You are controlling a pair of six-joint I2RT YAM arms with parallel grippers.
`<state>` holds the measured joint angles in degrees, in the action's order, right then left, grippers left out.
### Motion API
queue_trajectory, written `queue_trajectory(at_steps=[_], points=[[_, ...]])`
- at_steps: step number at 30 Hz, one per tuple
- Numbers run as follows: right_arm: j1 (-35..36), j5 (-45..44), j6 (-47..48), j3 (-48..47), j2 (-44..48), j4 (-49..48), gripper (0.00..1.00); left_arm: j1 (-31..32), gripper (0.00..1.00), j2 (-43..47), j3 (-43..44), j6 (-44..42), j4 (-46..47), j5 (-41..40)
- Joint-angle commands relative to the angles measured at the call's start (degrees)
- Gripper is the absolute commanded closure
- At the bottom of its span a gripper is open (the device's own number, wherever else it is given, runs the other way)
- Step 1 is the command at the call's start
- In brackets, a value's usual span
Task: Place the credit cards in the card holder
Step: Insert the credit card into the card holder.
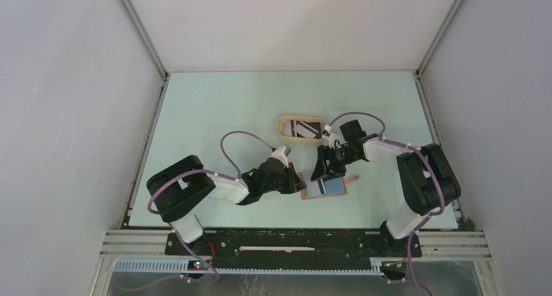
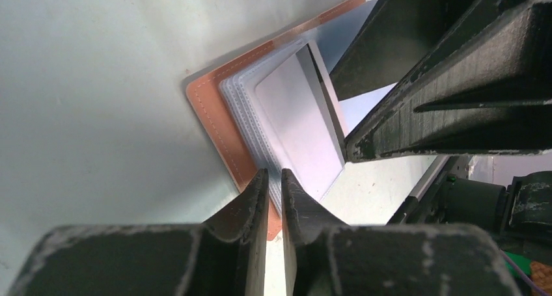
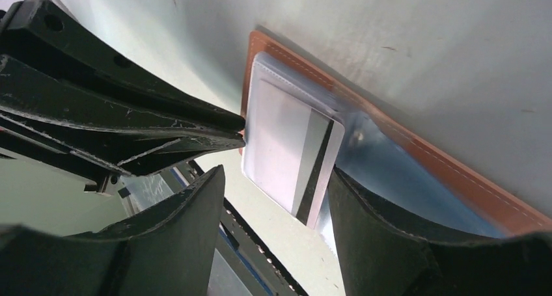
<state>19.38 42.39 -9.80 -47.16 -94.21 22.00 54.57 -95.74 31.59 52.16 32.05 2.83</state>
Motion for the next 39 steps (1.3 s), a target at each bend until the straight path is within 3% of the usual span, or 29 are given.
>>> queue_trajectory(at_steps=[1, 10, 17, 23, 32, 36, 39], points=[[1.81, 3.24, -1.28, -0.04, -0.27, -0.5, 0.34, -0.34, 0.84, -0.31, 1.1, 0.48, 1.61, 1.16], [4.14, 4.08, -1.64, -1.27, -1.59, -0.12, 0.37, -0.34, 0.86, -0.45, 0.91, 0.48, 2.53, 1.64], [4.19, -1.25, 2.63, -2.5, -0.41, 4.52, 0.29, -0.33, 0.85, -0.15, 0.4, 0.66, 2.93, 1.24], [4.66, -1.64, 3.31, -2.48, -1.85, 5.49, 0.28, -0.33, 0.85, 0.11, 0.24, 0.58, 3.01, 1.21], [5.93, 2.92, 3.27, -3.51, -1.71, 5.88, 0.3, -0.29, 0.85, 0.74, -0.85, 0.65, 4.93, 0.81], [2.12, 5.0, 11.85, -7.74, -1.3, 11.91, 0.24, -0.34, 0.82, 1.62, -1.93, 0.7, 6.68, 0.6], [-1.8, 9.28, 25.05, -11.94, -1.68, 21.95, 0.17, -0.34, 0.78, 2.8, -2.9, 0.7, 7.75, 0.71]])
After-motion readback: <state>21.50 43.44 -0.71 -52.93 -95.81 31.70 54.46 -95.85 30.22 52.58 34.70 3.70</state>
